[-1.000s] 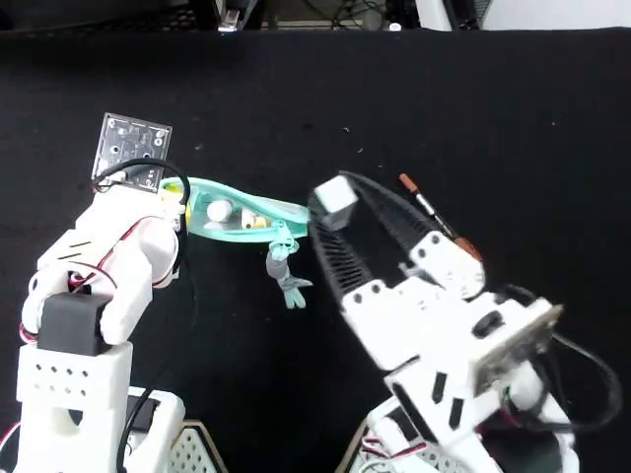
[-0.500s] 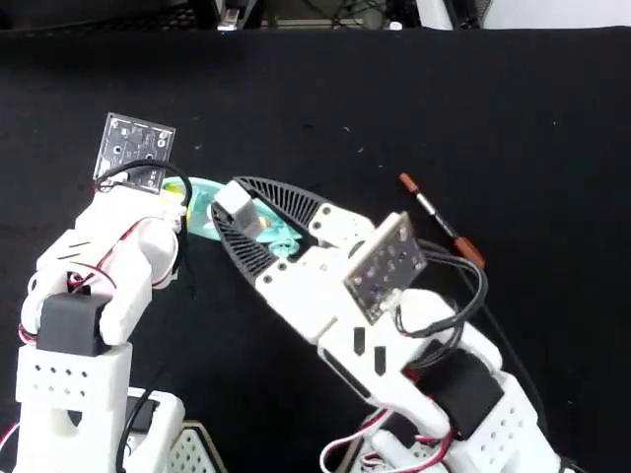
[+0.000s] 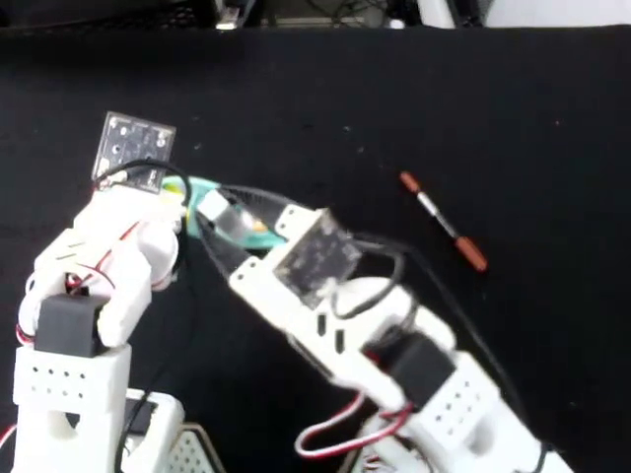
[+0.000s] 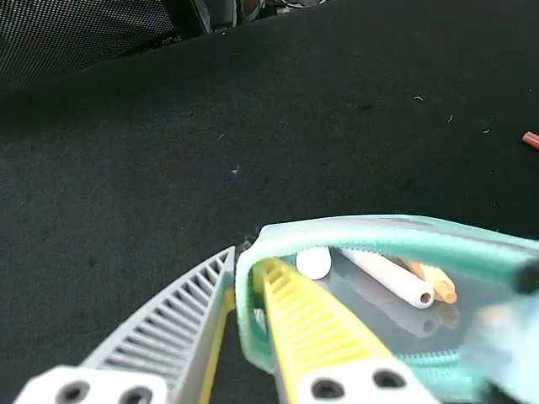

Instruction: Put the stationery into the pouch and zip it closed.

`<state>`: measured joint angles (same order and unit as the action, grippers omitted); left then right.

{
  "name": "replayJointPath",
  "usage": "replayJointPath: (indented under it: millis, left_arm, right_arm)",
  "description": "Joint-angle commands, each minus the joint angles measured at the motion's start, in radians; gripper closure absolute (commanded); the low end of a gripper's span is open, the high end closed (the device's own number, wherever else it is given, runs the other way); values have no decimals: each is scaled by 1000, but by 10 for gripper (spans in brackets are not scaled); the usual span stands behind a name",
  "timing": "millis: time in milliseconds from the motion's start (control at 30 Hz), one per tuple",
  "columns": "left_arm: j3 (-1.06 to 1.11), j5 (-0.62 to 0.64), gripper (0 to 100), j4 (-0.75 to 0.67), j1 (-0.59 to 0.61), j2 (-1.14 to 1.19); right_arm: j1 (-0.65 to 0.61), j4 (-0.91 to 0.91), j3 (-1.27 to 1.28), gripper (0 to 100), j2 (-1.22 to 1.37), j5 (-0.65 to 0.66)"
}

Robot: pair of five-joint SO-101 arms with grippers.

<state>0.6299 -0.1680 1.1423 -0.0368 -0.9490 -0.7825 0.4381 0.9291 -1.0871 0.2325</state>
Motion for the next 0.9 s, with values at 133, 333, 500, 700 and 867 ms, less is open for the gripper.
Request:
replayJointPath:
  millis: [133,333,500,700,867]
  left_arm:
    - [13,-8,966,-5,2,15]
    - [13,-8,966,-6,2,15]
    - [24,-9,966,-11,1,15]
    - [24,-9,965,-11,1,15]
    - [25,-9,965,-11,1,15]
  right_arm:
    - [107,-140,77,985,65,12]
    - [141,-132,107,985,71,14]
    - [104,86,13,939,35,18]
    - [20,367,-194,763,24,12]
    - [20,399,-266,801,24,18]
